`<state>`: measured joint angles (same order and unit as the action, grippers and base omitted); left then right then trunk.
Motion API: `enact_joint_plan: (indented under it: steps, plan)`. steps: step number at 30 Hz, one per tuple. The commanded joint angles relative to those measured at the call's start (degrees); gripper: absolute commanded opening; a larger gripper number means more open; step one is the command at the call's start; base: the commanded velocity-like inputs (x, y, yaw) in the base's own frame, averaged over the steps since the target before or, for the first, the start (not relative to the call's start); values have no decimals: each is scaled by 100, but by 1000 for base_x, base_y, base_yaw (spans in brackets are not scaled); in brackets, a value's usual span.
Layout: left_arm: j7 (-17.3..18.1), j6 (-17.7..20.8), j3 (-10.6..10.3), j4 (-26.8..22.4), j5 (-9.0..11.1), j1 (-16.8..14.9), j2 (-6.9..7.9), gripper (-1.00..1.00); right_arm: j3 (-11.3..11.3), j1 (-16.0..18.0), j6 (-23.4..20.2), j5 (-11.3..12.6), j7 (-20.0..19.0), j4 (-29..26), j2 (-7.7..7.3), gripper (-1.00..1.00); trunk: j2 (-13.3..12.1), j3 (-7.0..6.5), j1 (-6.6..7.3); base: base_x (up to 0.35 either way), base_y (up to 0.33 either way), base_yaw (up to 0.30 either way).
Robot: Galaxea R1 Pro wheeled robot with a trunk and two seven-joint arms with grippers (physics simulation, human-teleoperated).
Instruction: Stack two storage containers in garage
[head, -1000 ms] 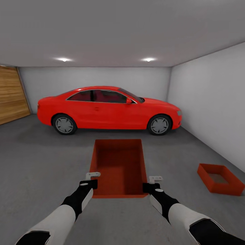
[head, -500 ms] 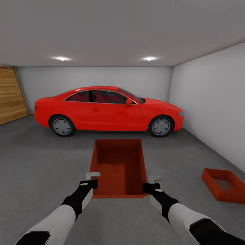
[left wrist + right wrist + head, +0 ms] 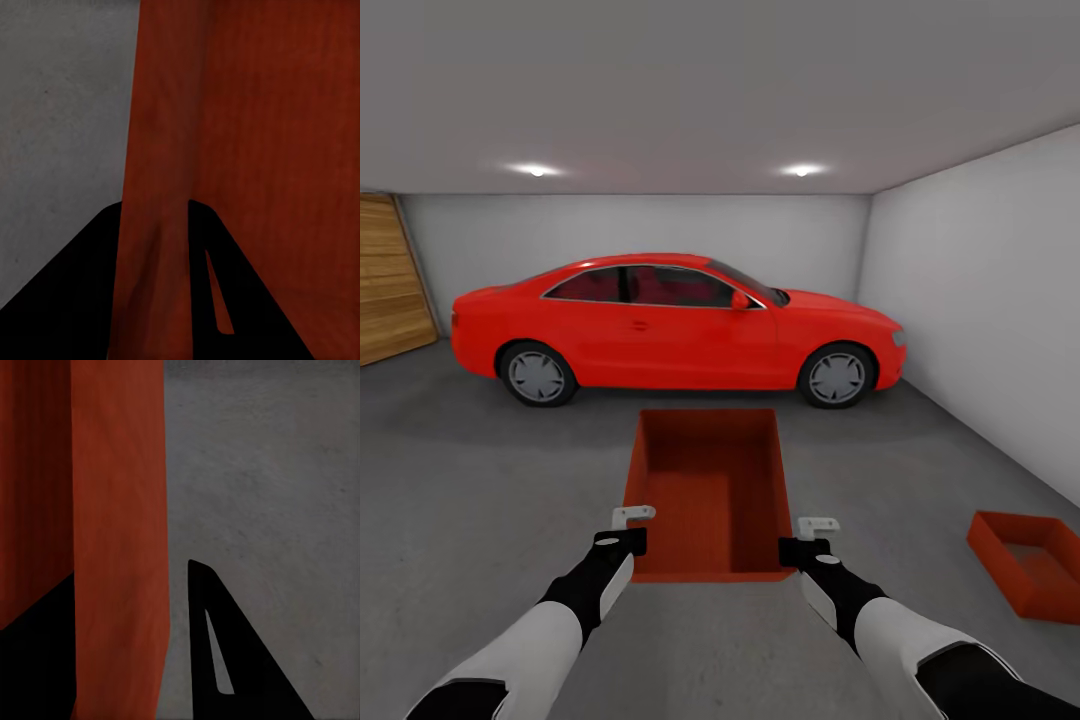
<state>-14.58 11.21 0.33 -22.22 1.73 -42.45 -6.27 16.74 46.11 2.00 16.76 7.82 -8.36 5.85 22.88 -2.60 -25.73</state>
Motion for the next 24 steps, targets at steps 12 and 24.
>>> enact_joint_plan:
  steps: [12, 24]
  plan:
    - [-326, 48, 90, 6, -50, 0, 3, -100, -233, 4, 36, 2, 116, 19, -147, -100, 4, 2, -5, 322, 0, 0]
    - [-326, 48, 90, 6, -50, 0, 2, -100, -232, 4, 38, -6, 115, 19, -140, -100, 4, 2, -5, 322, 0, 0]
